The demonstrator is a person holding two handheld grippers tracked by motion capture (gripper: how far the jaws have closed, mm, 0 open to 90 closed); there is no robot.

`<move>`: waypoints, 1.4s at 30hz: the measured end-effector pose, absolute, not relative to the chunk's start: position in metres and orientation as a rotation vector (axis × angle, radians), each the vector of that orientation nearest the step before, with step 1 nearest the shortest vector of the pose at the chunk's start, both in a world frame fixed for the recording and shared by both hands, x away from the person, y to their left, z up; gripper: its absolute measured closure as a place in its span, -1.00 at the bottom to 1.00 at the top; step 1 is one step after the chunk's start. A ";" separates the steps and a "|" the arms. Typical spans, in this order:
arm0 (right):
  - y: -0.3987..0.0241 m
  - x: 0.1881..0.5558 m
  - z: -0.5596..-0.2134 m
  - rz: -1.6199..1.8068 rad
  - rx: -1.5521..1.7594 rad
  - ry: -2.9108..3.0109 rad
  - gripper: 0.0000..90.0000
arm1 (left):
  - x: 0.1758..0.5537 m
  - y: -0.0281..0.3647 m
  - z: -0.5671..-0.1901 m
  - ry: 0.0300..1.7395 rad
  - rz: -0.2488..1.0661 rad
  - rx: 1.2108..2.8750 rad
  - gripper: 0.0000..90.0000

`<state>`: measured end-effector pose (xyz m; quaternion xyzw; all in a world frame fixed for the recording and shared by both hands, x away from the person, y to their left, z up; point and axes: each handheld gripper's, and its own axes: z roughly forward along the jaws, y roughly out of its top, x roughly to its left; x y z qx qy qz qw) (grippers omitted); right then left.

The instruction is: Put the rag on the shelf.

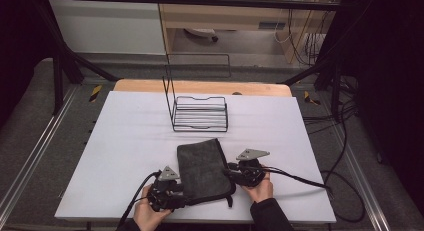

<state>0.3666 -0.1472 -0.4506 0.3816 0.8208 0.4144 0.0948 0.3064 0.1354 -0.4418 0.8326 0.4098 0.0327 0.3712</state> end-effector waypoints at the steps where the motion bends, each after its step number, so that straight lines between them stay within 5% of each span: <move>1: -0.147 0.367 -0.451 1.232 1.138 2.444 0.62 | 0.305 0.134 -0.443 1.058 0.084 2.134 0.09; 12: -0.146 0.370 -0.452 1.229 1.162 2.472 0.78 | 0.305 0.128 -0.445 1.087 0.078 2.127 0.27; 19: -0.146 0.369 -0.452 1.233 1.165 2.469 0.77 | 0.307 0.126 -0.442 1.079 0.079 2.156 0.69; 24: -0.146 0.368 -0.450 1.241 1.161 2.458 0.70 | 0.309 0.128 -0.440 1.067 0.074 2.171 0.79; 34: -0.149 0.366 -0.445 1.311 1.111 2.379 -0.07 | 0.310 0.143 -0.431 1.035 0.076 2.206 0.82; 42: -0.147 0.368 -0.447 1.329 1.130 2.395 -0.40 | 0.312 0.165 -0.427 1.027 0.084 2.212 0.81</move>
